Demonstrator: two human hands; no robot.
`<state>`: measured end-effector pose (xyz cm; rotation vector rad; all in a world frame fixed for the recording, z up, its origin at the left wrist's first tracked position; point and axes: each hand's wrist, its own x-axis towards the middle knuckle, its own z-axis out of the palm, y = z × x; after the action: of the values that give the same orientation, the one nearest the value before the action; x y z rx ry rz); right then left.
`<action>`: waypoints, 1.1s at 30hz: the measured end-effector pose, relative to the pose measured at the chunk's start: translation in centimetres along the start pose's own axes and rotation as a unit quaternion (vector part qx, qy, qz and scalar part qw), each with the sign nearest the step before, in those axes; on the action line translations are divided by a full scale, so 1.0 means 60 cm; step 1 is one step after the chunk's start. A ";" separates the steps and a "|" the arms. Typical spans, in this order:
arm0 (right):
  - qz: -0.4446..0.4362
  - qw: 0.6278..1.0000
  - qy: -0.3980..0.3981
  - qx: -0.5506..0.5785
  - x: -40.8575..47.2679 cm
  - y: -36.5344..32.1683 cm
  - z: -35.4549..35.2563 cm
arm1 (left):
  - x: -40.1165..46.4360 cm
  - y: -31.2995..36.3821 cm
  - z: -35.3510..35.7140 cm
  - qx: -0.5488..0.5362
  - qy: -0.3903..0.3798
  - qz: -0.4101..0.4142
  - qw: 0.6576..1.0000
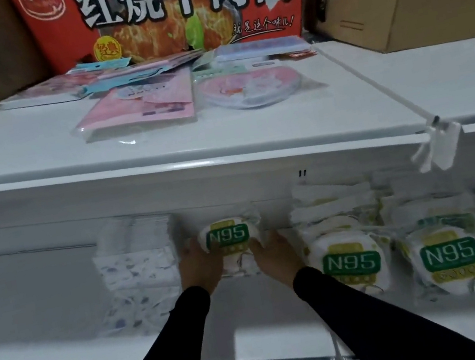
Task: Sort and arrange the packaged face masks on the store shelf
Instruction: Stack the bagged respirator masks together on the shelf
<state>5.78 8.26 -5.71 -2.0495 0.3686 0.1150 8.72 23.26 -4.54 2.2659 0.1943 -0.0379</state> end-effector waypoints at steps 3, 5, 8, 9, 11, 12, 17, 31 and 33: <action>0.068 0.997 -0.023 0.005 0.044 0.010 0.034 | 0.021 -0.023 0.010 -0.022 -0.049 -0.047 0.997; 0.071 0.997 -0.009 -0.009 0.062 0.018 0.046 | 0.028 -0.026 0.014 -0.085 -0.042 -0.064 0.993; 0.084 0.996 0.016 0.023 0.067 0.026 0.050 | 0.025 -0.021 0.009 -0.182 -0.020 -0.085 0.979; 0.088 0.995 0.022 0.047 0.062 0.026 0.048 | 0.023 -0.023 0.007 -0.191 -0.017 -0.090 0.977; 0.071 0.992 0.047 0.098 0.044 0.021 0.048 | 0.018 -0.024 0.000 -0.219 -0.009 -0.087 0.972; 0.058 0.989 0.061 0.121 0.033 0.018 0.048 | 0.015 -0.022 -0.005 -0.244 -0.004 -0.079 0.966; -0.067 0.974 0.114 0.186 -0.043 -0.009 0.037 | -0.016 -0.004 -0.047 -0.375 -0.006 -0.014 0.927; -0.168 0.954 0.235 0.081 -0.219 0.072 -0.164 | -0.198 0.110 0.027 -0.353 -0.141 0.131 0.915; -0.163 0.957 0.236 0.046 -0.239 0.116 -0.192 | -0.227 0.108 0.066 -0.332 -0.144 0.118 0.925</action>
<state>-10.81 -1.83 -2.60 -2.0017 0.3127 -0.5902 -3.60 14.41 -0.93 1.5665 -0.2010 -0.1540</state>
